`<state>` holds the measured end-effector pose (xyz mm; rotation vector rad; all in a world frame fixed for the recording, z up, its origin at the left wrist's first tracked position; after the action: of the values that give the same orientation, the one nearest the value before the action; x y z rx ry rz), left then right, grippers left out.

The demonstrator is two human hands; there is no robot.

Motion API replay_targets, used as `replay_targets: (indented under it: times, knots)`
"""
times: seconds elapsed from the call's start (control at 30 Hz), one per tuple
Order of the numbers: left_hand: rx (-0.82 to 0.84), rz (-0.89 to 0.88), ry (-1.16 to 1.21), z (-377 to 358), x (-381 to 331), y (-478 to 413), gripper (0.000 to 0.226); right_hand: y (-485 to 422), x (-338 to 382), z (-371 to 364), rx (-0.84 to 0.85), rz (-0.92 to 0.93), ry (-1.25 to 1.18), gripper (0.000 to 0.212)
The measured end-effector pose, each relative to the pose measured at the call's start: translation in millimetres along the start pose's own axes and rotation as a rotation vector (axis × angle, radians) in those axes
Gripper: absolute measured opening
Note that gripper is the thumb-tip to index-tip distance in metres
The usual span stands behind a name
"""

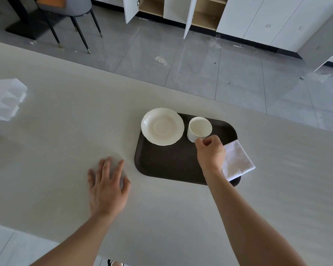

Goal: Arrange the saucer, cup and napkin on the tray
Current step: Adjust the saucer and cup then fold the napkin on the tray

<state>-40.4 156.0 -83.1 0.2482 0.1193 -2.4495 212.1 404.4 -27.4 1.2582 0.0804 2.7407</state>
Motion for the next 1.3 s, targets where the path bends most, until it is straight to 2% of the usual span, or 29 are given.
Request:
replay_targets:
  times: [1.3]
  knots:
    - [-0.015,-0.007,0.004,0,0,0,0.058,3,0,-11,0.054,-0.007,-0.087,0.025]
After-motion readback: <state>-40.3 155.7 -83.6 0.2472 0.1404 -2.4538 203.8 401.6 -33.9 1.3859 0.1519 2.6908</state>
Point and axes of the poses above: each hand's wrist, its own y-axis away from the middle knuckle, its own z-axis out of the back of the hand, x = y × z, the point moved 9 cm from there along -y, towards the middle knuckle
